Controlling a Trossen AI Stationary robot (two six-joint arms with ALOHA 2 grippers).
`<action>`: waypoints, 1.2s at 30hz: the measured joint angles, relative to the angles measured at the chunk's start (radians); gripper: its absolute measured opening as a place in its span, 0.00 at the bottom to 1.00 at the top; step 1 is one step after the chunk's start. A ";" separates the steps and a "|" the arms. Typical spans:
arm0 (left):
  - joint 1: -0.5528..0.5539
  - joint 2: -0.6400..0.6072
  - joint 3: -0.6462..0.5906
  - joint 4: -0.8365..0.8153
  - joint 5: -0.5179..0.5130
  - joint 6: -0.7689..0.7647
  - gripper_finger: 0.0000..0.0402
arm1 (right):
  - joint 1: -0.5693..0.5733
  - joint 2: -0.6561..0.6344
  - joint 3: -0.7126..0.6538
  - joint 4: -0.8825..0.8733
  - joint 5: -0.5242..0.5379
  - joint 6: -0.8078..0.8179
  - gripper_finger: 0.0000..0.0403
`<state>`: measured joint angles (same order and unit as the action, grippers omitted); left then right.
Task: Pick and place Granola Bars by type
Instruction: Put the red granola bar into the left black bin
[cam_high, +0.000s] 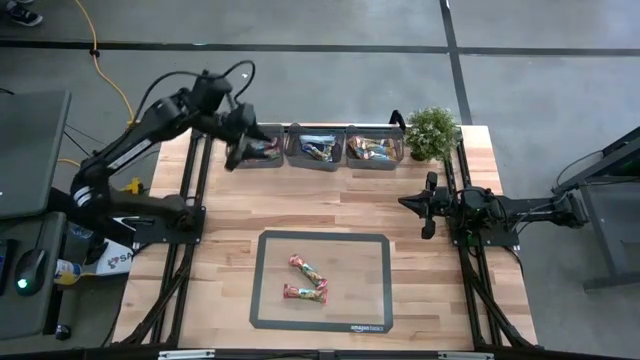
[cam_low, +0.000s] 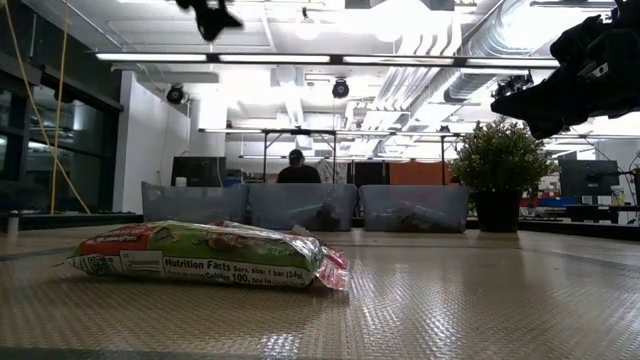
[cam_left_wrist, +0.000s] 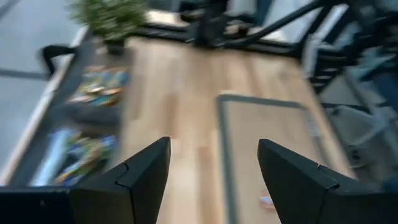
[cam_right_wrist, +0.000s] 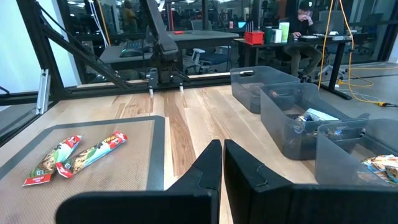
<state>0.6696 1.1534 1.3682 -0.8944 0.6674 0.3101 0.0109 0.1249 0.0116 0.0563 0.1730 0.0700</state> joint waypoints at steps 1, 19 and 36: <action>-0.039 -0.021 0.000 0.001 -0.002 -0.032 0.59 | 0.000 0.000 0.000 0.000 0.000 0.000 0.00; -0.896 -0.078 -0.001 0.109 -0.513 -0.475 0.59 | 0.000 0.000 0.000 0.000 0.000 0.000 0.00; -1.419 0.197 -0.002 0.022 -1.054 -0.738 0.59 | 0.000 0.000 0.000 0.000 0.000 0.000 0.00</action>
<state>-0.7496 1.3499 1.3666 -0.8720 -0.3862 -0.4277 0.0111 0.1251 0.0116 0.0563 0.1730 0.0700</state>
